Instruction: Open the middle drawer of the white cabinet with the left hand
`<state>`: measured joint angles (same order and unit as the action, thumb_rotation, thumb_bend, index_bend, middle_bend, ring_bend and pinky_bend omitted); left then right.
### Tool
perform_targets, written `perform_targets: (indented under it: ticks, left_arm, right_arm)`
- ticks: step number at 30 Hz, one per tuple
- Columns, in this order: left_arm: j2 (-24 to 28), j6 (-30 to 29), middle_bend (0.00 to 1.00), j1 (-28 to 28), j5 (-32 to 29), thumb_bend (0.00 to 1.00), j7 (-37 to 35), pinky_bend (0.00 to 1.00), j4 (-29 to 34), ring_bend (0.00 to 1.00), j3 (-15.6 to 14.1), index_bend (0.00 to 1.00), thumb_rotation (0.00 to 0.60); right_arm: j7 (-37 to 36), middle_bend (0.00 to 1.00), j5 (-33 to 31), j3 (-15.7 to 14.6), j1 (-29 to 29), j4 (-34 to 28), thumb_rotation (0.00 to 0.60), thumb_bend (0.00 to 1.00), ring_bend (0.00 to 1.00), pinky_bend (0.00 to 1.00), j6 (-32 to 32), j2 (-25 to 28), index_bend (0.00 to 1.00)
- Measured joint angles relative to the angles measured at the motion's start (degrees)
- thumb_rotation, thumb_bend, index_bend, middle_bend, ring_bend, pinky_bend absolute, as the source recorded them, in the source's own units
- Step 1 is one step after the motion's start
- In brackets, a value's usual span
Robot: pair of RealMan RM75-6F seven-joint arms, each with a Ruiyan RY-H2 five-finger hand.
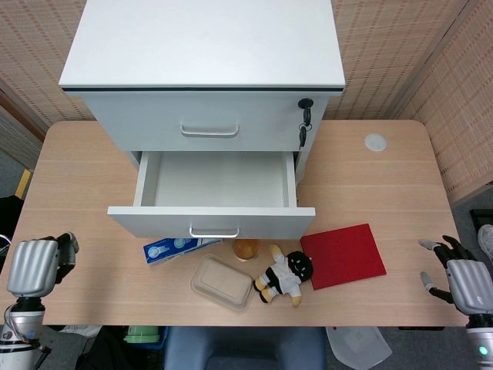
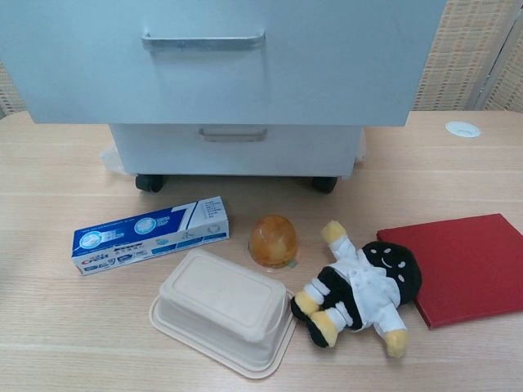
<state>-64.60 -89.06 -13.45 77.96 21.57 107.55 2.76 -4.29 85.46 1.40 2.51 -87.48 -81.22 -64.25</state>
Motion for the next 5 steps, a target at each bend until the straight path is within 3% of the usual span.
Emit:
perform_targets:
  ticks: [3,5]
  left_arm:
    - [-0.1,2.0,0.44,0.9,-2.0,0.59,-1.0,0.45,-2.8,0.37,-1.0,0.33,0.600]
    - [-0.5,2.8,0.39,1.5,-2.4,0.58,-1.8,0.41,-4.6,0.32,-1.5,0.30,0.600]
  right_arm:
    - [0.1,0.30,-0.1,0.0,0.4,0.1,0.600,0.32,0.27,0.27,0.6,-0.3,0.24]
    - [0.2,0.30,-0.1,0.1,0.7,0.2,0.600,0.32,0.27,0.27,0.9,-0.4,0.24]
